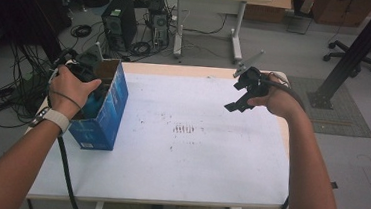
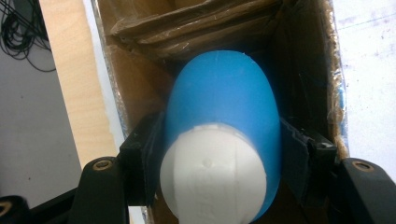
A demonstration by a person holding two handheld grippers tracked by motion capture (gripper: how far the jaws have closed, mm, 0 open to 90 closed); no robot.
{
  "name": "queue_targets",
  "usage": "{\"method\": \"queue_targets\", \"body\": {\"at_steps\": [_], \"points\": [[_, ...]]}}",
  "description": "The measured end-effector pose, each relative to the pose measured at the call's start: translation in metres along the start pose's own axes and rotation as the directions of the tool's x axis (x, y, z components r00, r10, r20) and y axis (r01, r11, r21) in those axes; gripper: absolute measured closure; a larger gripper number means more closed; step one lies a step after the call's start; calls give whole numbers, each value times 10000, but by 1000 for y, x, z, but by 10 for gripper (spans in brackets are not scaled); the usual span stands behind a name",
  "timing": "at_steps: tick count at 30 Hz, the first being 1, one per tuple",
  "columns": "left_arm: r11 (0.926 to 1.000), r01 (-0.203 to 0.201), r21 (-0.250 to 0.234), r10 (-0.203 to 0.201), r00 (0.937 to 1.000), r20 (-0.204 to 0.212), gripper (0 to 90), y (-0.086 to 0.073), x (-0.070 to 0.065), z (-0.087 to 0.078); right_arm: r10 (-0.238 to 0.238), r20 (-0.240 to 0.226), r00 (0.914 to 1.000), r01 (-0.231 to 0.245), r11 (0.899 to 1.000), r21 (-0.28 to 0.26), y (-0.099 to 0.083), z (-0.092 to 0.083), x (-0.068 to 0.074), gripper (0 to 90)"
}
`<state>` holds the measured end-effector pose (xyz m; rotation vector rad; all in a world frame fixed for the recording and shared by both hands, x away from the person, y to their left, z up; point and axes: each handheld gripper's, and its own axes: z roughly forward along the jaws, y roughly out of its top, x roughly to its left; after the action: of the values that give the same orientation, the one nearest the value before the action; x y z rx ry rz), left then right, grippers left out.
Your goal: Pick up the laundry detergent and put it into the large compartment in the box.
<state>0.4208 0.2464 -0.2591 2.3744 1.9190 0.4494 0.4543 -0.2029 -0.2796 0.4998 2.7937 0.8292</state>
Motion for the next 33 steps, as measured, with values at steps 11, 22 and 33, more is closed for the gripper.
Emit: {"method": "queue_targets", "body": {"at_steps": [11, 22, 33], "points": [[10000, 20, 27, -20, 9999, 143, 379, -2, 0, 6, 35, -19, 10000, -35, 10000, 15, -3, 1, 1, 92], [10000, 44, 27, -45, 9998, 189, 377, -1, 1, 8, 65, -45, 10000, -64, 10000, 52, -3, 1, 2, 91], [9998, 174, -90, -171, 9993, 322, 366, -2, 5, 10, 78, -50, 10000, -78, 9999, 99, -4, 2, 2, 91]]}}
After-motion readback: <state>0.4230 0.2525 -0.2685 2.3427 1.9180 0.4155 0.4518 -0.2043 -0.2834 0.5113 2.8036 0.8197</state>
